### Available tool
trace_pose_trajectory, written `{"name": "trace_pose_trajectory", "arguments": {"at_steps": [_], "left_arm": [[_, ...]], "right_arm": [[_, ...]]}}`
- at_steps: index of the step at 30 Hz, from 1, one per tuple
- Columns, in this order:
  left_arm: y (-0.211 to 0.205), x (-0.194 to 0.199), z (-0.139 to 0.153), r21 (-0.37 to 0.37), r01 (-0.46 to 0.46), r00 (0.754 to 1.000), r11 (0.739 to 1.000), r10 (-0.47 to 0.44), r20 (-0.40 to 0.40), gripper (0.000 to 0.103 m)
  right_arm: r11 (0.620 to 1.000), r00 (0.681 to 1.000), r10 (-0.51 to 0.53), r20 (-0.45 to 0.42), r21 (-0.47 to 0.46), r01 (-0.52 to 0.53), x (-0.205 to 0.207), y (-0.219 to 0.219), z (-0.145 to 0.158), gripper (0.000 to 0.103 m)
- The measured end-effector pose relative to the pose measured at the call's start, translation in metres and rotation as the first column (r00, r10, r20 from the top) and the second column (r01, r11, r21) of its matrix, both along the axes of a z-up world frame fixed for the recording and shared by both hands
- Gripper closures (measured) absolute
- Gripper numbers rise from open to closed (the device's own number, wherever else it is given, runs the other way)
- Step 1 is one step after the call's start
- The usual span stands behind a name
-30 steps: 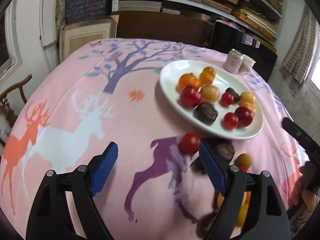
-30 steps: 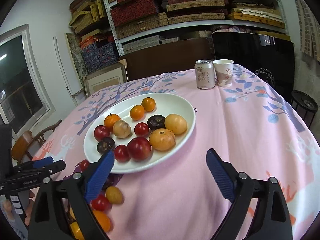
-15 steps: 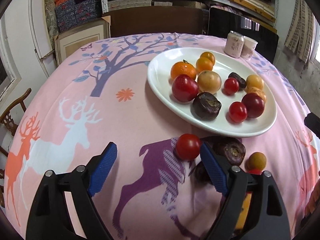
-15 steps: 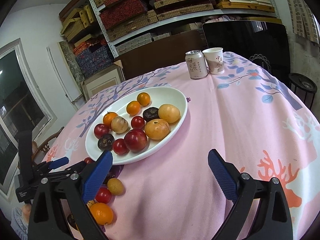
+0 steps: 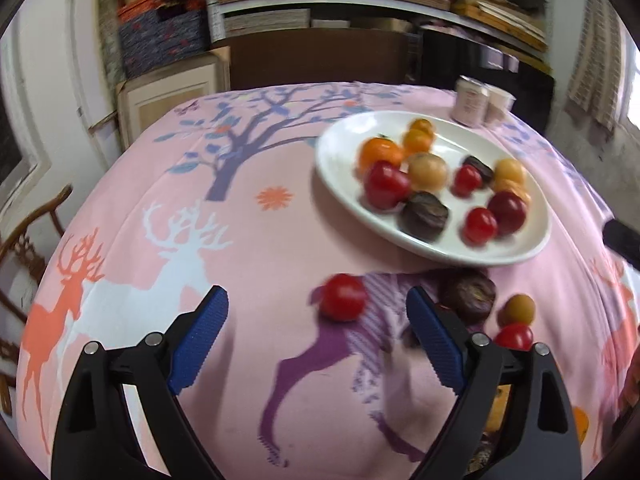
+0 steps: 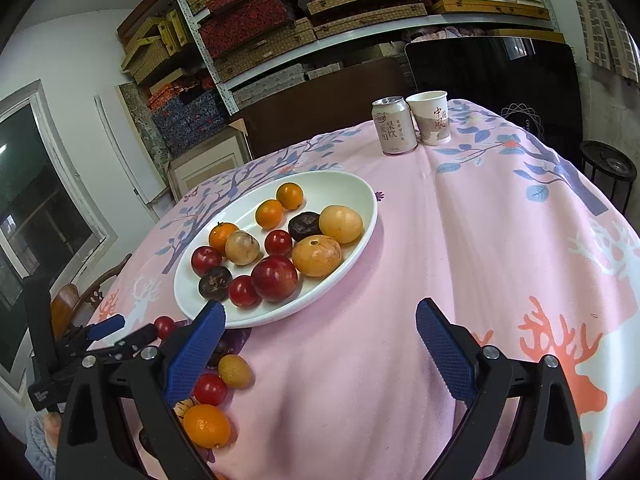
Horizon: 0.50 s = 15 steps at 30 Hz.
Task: Organize fruits
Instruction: 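Grasp a red tomato with the left tool while the right tool grasps a small yellow-brown fruit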
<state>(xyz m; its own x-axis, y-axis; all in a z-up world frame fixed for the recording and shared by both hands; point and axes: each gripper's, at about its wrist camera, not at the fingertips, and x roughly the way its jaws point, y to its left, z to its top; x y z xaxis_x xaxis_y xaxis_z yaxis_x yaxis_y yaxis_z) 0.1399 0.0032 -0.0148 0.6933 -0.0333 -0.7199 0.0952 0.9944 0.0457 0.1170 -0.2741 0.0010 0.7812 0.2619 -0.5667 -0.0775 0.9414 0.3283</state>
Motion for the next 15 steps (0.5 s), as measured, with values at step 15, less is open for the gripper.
{"name": "trace_pose_trajectory", "arguments": {"at_steps": [15], "left_arm": [[0.016,0.009,-0.019,-0.094,-0.015,0.994,0.995,0.004,-0.113,0.053]], "right_arm": [[1.0,1.0,0.021,-0.012,-0.001,-0.021,0.0,0.004,-0.002,0.006]]}}
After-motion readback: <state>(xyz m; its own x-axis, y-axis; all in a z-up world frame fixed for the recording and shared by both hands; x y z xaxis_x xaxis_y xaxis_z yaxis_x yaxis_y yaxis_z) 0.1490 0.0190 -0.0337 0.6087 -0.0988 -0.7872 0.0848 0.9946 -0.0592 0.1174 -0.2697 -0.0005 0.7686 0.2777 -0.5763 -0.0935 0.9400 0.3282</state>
